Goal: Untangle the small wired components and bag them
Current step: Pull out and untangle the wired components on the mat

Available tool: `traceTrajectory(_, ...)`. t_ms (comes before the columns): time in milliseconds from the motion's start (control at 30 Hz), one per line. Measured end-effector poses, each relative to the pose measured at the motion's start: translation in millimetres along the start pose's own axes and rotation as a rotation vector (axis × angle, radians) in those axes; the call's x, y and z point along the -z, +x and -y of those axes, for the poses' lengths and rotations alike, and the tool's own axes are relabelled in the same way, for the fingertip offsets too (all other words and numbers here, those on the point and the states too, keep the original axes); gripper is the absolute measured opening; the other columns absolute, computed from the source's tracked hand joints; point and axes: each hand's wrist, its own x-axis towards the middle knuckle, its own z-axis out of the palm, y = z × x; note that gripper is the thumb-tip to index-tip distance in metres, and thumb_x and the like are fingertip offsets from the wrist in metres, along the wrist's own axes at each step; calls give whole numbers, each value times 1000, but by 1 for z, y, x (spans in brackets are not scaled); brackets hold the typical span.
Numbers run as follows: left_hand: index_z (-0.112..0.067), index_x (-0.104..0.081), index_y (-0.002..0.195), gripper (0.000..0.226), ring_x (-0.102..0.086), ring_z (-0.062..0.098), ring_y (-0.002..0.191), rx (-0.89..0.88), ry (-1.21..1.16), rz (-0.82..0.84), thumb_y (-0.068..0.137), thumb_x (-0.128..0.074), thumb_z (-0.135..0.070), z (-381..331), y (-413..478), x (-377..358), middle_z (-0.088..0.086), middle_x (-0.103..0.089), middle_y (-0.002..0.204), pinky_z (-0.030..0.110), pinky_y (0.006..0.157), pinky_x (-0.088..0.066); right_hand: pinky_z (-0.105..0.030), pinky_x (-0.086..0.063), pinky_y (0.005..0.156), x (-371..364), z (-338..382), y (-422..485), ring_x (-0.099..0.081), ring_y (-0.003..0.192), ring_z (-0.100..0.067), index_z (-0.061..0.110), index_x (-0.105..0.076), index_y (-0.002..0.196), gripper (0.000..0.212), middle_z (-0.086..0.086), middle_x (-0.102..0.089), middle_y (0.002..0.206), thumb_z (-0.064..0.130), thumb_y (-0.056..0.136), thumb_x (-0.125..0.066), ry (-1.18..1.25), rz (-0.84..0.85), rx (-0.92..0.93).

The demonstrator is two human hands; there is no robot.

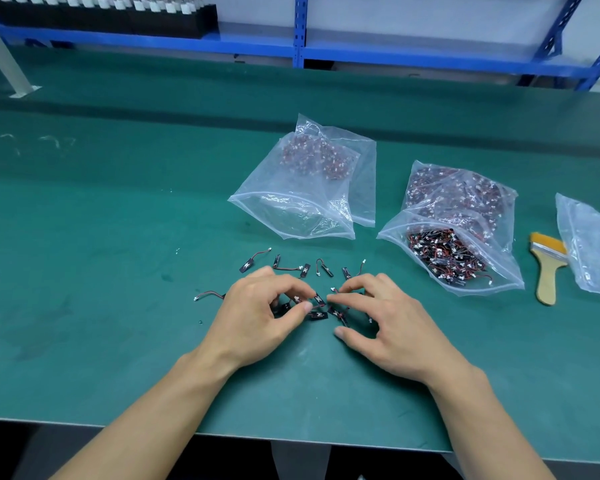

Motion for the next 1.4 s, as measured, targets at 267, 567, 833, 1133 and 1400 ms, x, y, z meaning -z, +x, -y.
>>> traceTrajectory(267,-32,-76,91,12,-50,-1,72,15,-15,26,80,-72,-28,1,1,-4,-39,-59,85,10,66,-39,-37,-52,77,3,-1,-4,-49,97,-7,33,-75,100,15,21,-60,106,37,86,-72,-22,-85,-18)
traceTrajectory(567,-36,-73,93,9,-48,-10,81,-20,-13,109,85,-74,-33,-6,16,-19,-37,-60,80,26,77,-37,-45,-48,86,7,-11,-12,-47,99,-18,28,-76,91,15,17,-64,104,33,77,-78,-58,-180,-46)
traceTrajectory(833,-31,-75,106,25,-47,6,83,-84,75,52,84,-70,-44,-2,17,-11,-25,-70,99,32,77,-46,-36,-46,92,13,-14,-19,-44,107,-16,26,-71,110,39,11,-57,115,39,73,-72,-37,-262,-154)
traceTrajectory(1133,-30,-76,100,20,-49,4,80,0,80,-140,81,-69,-36,18,38,27,-36,-60,82,18,75,-39,-30,-40,78,13,-14,-10,-35,117,-5,45,-59,130,43,24,-40,119,59,88,-60,-143,13,-296)
traceTrajectory(1400,-38,-74,100,17,-50,3,76,149,163,-237,86,-75,-28,60,68,59,-12,-50,75,9,68,-32,-36,-49,84,19,-14,2,-53,85,-10,31,-77,102,13,16,-58,100,28,91,-72,-22,-4,-275)
